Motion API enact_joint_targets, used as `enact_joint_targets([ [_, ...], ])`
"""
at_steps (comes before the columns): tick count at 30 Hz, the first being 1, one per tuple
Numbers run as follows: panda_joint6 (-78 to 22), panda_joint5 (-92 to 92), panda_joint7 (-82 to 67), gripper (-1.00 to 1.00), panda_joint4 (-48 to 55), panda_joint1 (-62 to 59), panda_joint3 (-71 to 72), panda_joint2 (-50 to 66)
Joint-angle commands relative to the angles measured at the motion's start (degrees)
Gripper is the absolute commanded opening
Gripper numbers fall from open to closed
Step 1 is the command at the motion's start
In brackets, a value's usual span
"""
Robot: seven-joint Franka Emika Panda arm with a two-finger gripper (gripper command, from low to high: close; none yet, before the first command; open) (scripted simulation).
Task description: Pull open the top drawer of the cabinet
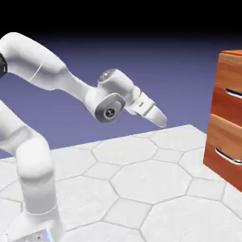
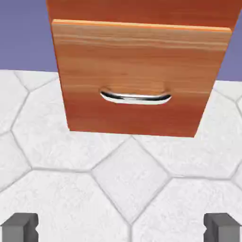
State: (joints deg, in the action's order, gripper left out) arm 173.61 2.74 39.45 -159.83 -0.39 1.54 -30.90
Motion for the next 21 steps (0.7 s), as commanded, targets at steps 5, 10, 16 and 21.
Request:
enact_joint_targets([
  [5, -1.7, 11.4, -12.5, 0.0, 4.8, -4.5, 6.4, 7.3],
  [10, -3.3, 22.7, -24.9, 0.0, 9.7, -8.9, 12.7, 14.6],
  [16, -5.3, 36.3, -39.9, 0.0, 15.5, -14.3, 20.4, 23.4],
  [21, -6.9, 47.7, -52.3, 0.0, 20.3, -18.7, 26.8, 30.7],
])
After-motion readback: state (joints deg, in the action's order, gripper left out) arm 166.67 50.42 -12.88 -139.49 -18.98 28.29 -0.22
